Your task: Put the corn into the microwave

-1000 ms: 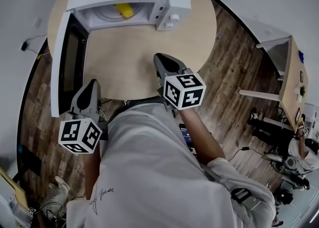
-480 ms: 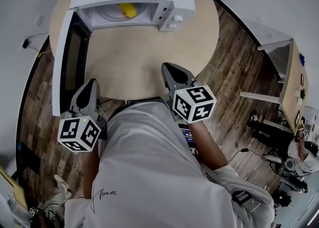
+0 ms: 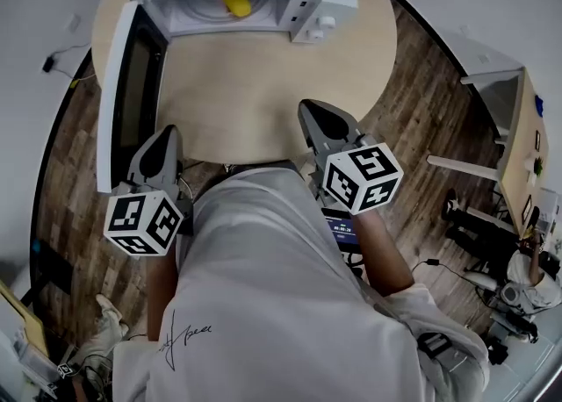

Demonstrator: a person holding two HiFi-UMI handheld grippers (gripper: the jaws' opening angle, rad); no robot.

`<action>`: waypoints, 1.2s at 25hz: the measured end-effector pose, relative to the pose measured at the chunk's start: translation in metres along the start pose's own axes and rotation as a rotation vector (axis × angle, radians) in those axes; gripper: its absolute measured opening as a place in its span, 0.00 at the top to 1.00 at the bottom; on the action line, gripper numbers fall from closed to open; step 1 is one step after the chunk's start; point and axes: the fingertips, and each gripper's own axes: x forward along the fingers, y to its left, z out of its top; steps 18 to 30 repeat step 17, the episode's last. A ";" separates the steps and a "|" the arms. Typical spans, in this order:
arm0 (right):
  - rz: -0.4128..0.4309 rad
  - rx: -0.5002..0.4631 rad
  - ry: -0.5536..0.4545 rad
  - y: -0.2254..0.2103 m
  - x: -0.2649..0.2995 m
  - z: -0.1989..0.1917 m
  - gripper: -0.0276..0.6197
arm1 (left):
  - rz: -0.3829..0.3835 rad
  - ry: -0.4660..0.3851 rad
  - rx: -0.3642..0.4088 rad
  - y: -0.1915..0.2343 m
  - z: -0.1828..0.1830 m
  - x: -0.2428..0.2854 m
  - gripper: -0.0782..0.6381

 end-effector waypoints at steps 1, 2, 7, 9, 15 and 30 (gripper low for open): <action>-0.002 -0.007 0.006 0.001 0.002 -0.001 0.94 | 0.001 0.004 0.000 0.001 -0.001 0.001 0.90; -0.004 -0.013 0.013 0.002 0.004 -0.002 0.94 | 0.003 0.007 0.001 0.002 -0.001 0.000 0.90; -0.006 -0.026 0.040 0.004 0.008 -0.007 0.94 | 0.015 0.015 -0.001 0.004 -0.004 -0.001 0.90; -0.012 -0.023 0.055 0.002 0.007 -0.009 0.94 | 0.022 0.026 -0.010 0.005 -0.008 -0.001 0.90; -0.021 -0.022 0.067 -0.001 0.005 -0.009 0.94 | 0.021 0.035 -0.023 0.004 -0.012 0.000 0.90; -0.019 -0.020 0.066 0.000 0.005 -0.009 0.95 | 0.017 0.039 -0.024 0.003 -0.014 0.002 0.90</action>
